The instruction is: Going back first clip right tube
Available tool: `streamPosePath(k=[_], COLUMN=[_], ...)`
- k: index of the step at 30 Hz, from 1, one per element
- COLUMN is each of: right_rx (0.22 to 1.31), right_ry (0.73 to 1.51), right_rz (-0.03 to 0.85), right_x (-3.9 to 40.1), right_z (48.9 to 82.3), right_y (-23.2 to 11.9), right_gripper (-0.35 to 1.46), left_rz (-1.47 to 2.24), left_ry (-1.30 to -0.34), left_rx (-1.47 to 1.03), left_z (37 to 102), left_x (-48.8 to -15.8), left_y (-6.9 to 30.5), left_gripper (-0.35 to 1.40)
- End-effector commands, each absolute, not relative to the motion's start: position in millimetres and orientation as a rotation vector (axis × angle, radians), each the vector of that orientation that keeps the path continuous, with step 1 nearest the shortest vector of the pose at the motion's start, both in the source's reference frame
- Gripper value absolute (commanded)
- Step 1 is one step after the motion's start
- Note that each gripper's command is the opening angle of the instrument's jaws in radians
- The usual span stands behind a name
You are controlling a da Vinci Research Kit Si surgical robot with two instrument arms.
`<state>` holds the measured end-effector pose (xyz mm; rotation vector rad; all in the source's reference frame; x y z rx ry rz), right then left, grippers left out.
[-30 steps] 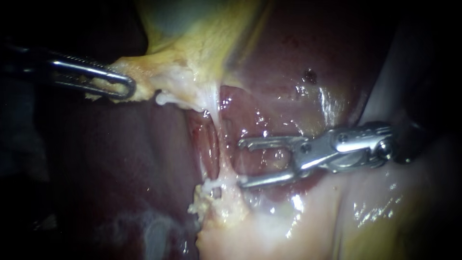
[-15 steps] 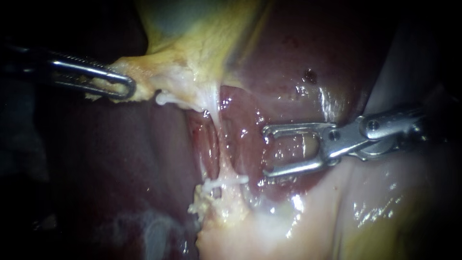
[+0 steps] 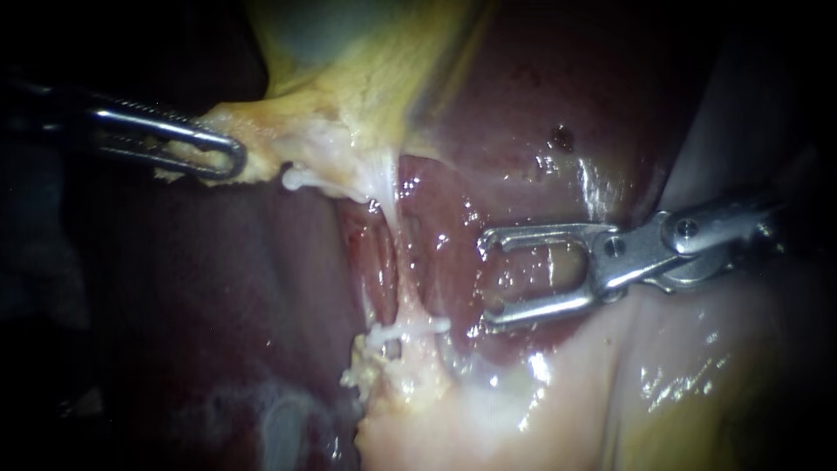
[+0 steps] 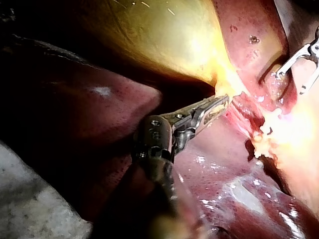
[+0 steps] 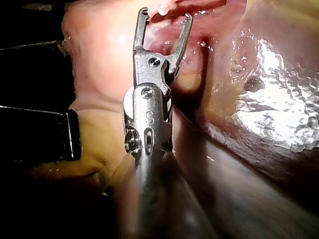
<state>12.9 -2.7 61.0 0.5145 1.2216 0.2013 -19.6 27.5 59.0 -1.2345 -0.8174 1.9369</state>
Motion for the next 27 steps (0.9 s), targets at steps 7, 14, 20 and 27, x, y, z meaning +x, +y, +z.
streamPosePath(k=[7,14,20,27], right_rx=[0.515,0.507,0.508,0.504], right_ry=[1.221,1.224,1.224,1.225], right_rz=[0.201,0.191,0.191,0.186], right_x=[12.9,12.9,12.9,12.9], right_z=[61.0,61.0,61.0,61.0], right_y=[-2.7,-2.7,-2.7,-2.7], right_gripper=[0.49,0.49,0.49,0.49], left_rz=[1.943,1.949,1.951,1.953], left_ry=[-0.821,-0.827,-0.828,-0.828], left_rx=[-1.237,-1.241,-1.246,-1.243], left_z=[60.6,62.1,63.2,63.3], left_x=[-20.8,-22.2,-22.9,-23.0], left_y=[27.3,26.8,26.7,26.7], left_gripper=[-0.35,-0.35,-0.35,-0.35])
